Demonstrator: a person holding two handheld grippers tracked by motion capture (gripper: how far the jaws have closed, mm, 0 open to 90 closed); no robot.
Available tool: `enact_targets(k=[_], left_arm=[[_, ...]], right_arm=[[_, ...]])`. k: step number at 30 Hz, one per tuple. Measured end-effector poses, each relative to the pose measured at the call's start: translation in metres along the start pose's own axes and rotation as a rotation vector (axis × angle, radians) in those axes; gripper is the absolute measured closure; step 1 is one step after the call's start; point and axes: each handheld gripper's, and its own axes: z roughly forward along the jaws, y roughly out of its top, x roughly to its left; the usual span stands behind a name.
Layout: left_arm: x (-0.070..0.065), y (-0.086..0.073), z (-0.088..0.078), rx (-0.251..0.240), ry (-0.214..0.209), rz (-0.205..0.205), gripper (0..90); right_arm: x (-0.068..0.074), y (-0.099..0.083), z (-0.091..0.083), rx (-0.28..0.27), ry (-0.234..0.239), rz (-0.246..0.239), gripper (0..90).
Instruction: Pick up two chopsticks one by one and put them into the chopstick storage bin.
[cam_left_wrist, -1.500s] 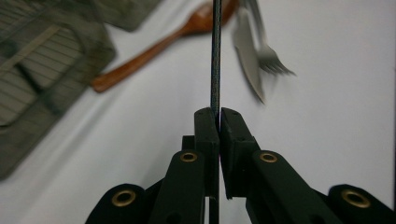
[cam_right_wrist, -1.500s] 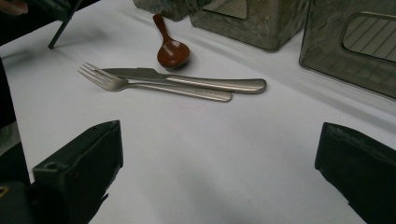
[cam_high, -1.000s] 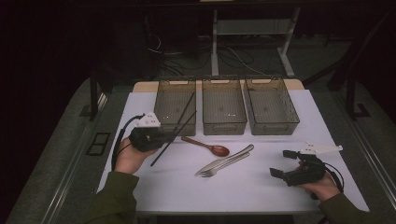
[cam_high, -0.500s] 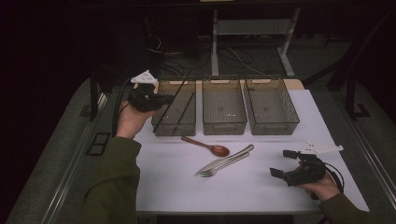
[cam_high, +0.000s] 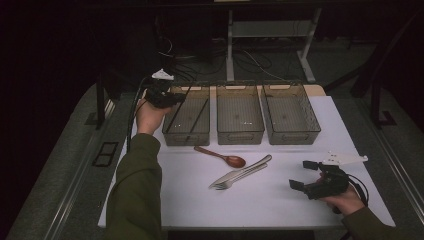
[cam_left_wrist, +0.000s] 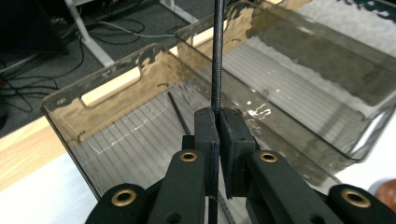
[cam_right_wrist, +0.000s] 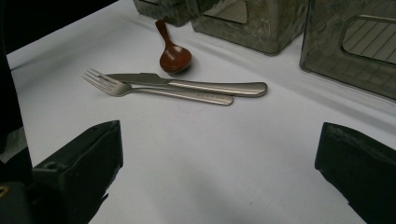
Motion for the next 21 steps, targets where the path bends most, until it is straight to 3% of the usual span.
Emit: enact_targets(k=[7, 15, 21], left_arm=[[0.004, -0.014, 0.020, 0.091, 0.013, -0.029, 85.6], [0.010, -0.036, 0.036, 0.125, 0.023, -0.103, 85.5], [0.009, -0.037, 0.045, 0.134, 0.028, -0.115, 84.6]], right_arm=[[0.000, 0.000, 0.000, 0.000, 0.003, 0.000, 1.1], [0.000, 0.000, 0.000, 0.000, 0.004, -0.001, 1.1], [0.000, 0.000, -0.001, 0.001, 0.006, 0.002, 1.1]])
